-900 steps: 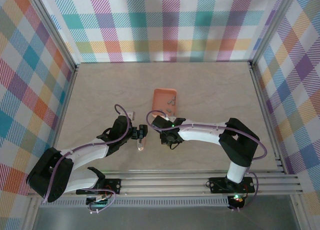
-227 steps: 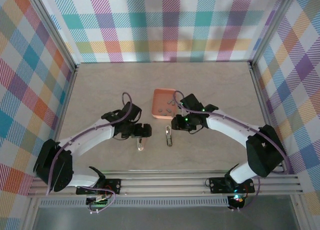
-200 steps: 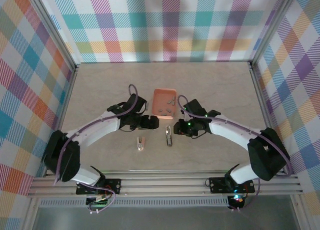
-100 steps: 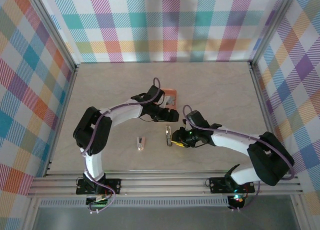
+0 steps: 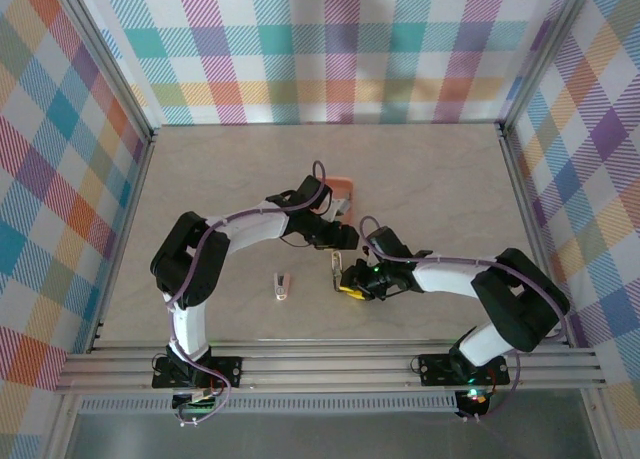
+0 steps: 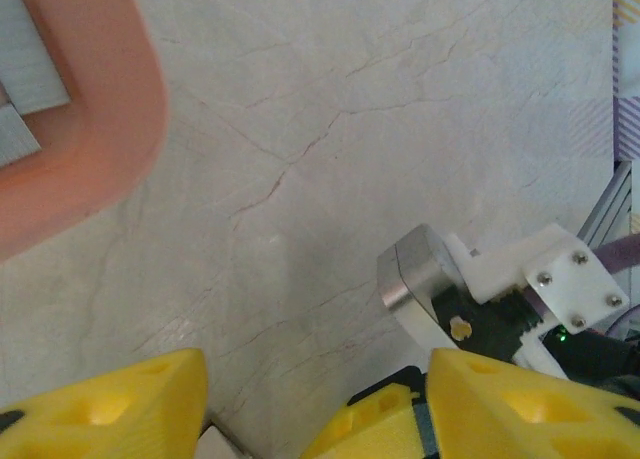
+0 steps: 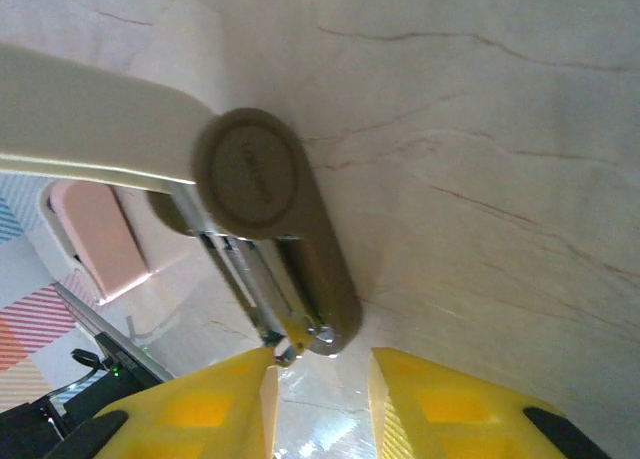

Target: Load the staples into the stapler

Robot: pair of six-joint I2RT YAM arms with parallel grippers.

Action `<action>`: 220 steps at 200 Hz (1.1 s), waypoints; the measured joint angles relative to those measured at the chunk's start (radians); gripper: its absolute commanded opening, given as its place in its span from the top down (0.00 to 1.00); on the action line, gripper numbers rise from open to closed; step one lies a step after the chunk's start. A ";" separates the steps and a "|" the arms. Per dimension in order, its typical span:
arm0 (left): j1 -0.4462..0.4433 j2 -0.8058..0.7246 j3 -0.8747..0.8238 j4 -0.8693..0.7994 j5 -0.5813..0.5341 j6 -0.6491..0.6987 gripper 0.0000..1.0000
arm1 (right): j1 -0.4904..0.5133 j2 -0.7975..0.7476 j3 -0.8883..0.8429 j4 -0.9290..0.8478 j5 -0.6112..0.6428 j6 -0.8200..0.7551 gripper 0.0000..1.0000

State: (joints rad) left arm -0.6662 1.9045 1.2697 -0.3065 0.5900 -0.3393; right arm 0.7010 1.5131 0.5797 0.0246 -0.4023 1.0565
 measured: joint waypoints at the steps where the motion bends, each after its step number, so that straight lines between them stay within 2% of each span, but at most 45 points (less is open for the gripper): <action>1: 0.000 0.000 -0.001 0.000 0.001 0.000 0.47 | 0.000 0.000 0.000 0.001 0.000 0.000 0.72; 36: 0.000 -0.012 -0.032 0.000 0.025 0.001 0.58 | 0.000 0.008 0.000 0.017 -0.001 0.003 0.73; 120: 0.000 -0.095 -0.109 0.055 0.069 -0.010 0.75 | 0.001 0.016 0.000 0.032 -0.001 0.002 0.76; 164: -0.006 -0.099 -0.166 0.074 0.076 -0.011 0.81 | 0.001 0.016 0.000 0.035 0.000 0.002 0.77; 220: -0.018 -0.116 -0.191 0.077 0.060 -0.007 0.82 | 0.006 0.005 -0.010 0.036 0.018 -0.003 0.72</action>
State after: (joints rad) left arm -0.6846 1.7889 1.0790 -0.2298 0.6498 -0.3466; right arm 0.7067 1.5185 0.5697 0.0605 -0.3847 1.0534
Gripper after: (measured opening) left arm 0.177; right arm 0.266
